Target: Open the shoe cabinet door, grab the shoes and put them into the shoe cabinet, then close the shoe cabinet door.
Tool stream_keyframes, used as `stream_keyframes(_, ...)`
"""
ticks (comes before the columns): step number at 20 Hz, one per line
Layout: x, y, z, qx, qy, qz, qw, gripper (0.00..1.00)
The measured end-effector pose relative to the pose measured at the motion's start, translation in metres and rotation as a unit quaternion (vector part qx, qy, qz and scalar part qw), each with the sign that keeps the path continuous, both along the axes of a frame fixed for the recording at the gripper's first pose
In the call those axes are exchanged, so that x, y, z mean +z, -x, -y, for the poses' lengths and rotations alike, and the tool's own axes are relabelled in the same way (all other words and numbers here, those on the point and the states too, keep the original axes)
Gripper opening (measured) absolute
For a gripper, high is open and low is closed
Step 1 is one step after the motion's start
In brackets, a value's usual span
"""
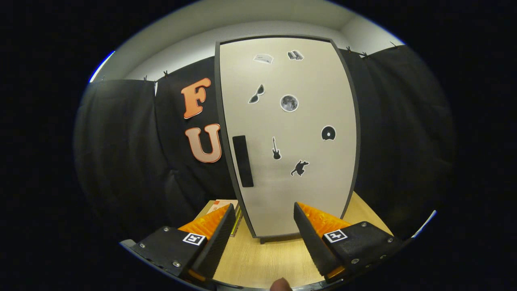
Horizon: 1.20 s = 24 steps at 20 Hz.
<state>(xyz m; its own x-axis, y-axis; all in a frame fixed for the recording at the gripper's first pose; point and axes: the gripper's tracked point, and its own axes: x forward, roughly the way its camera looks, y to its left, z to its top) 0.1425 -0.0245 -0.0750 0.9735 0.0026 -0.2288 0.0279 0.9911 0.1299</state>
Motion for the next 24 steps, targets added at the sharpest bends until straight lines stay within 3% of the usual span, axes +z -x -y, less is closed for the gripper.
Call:
stream_keyframes(10, 0.036, 0.106, 0.072, 0.035, 0.035, 0.056, 0.997, 0.91)
stream_keyframes(21, 0.065, 0.192, 0.160, 0.008, 0.103, 0.103, 0.989, 0.91)
stream_keyframes(24, 0.065, 0.201, 0.168, 0.003, 0.088, 0.105, 0.991, 0.92)
